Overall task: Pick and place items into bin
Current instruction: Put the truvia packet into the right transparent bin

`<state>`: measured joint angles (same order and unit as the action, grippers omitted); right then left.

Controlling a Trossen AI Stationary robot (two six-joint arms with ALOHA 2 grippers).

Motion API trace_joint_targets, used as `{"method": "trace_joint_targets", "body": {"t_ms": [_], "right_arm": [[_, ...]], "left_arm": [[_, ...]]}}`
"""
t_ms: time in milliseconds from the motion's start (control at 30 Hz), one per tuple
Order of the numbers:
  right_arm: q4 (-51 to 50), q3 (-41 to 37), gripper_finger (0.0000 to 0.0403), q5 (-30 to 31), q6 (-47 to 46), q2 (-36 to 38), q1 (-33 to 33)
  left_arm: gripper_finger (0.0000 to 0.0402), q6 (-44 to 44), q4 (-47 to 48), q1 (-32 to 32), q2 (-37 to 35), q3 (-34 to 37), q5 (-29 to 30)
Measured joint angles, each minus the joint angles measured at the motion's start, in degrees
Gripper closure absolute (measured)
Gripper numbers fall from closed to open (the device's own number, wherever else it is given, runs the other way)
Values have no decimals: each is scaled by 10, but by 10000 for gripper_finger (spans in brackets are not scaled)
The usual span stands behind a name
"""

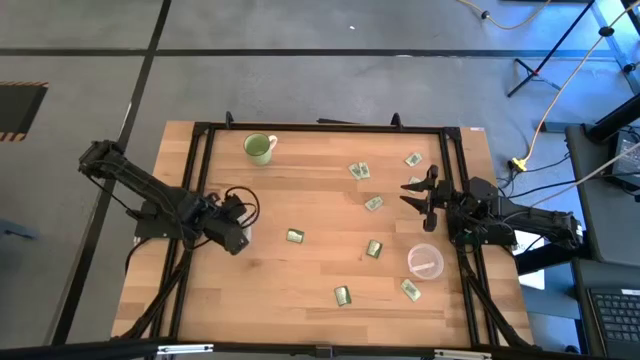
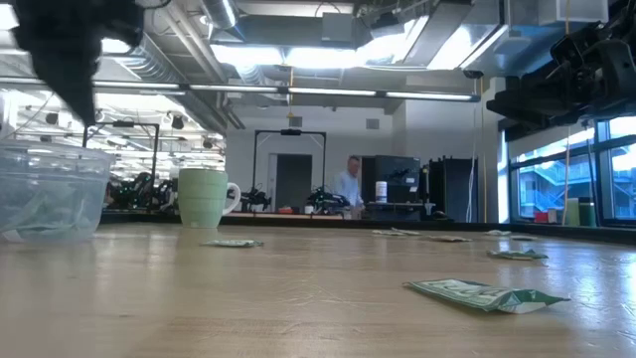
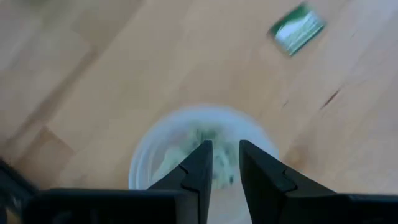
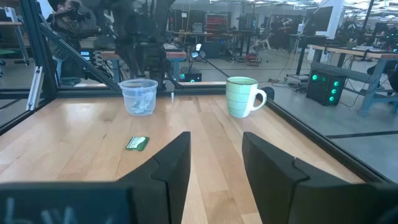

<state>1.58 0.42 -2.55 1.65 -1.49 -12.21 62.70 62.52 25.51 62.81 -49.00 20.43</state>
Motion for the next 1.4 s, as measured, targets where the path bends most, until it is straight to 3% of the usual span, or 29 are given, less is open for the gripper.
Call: {"method": "trace_joint_targets", "body": {"t_ms": [467,767,967,1067,1233,1400], "right_arm": [[0,0,253,0,-4,0,0],[13,0,253,-1,-178,0,0],[-23,32,255,-21,-225,-16,3],[-47,73,265,-21,-230,-60,20],[-58,165,288,-5,-217,-191,64],[-193,290,304,22,-284,-363,115]], "left_arm": [[324,-326,-200,-106,40,-37,-10],[324,-465,-300,-134,117,-37,-11],[324,-577,-403,-150,169,-37,-11],[324,-643,-458,-164,180,-37,-20],[324,-672,-481,-208,152,-30,-97],[325,-672,-562,-255,110,28,-163]]}}
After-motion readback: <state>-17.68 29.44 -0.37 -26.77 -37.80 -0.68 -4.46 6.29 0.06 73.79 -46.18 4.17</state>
